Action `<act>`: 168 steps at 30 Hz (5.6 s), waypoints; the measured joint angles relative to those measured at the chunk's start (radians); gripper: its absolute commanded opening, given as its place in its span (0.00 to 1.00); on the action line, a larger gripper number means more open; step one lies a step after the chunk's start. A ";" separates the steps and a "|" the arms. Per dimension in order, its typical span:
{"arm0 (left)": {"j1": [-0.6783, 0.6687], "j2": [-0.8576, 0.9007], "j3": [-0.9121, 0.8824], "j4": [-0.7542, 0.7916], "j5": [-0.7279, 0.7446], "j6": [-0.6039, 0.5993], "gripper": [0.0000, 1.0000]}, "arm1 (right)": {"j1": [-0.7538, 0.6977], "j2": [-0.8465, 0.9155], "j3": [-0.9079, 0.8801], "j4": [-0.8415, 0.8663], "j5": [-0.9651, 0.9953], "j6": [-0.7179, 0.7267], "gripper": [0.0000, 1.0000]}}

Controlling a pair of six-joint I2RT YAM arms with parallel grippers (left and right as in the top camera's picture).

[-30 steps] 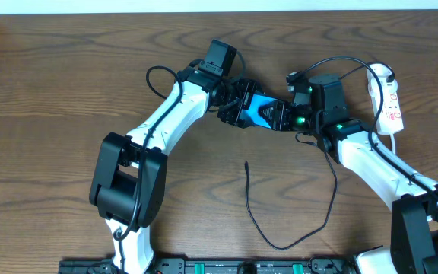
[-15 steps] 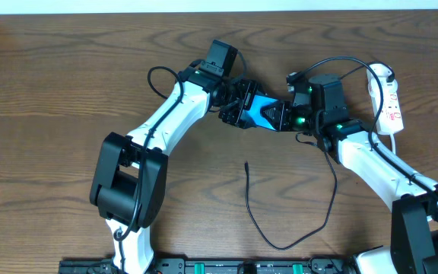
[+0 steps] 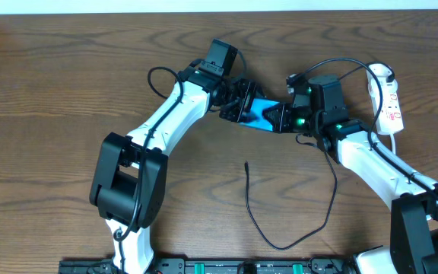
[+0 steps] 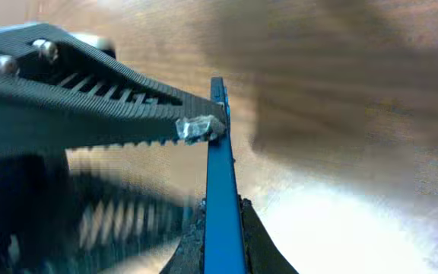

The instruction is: Plug charger to phone and switch on socket

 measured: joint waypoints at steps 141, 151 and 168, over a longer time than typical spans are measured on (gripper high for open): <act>0.076 -0.246 0.004 0.127 -0.301 0.257 0.08 | -0.161 0.006 -0.001 0.752 -0.500 1.257 0.99; 0.272 -0.246 0.004 0.113 0.087 0.657 0.07 | -0.240 0.006 0.006 0.403 -0.580 0.715 0.99; 0.508 -0.246 0.003 -0.106 0.437 1.180 0.07 | -0.024 0.006 0.011 -0.114 -0.187 0.291 0.99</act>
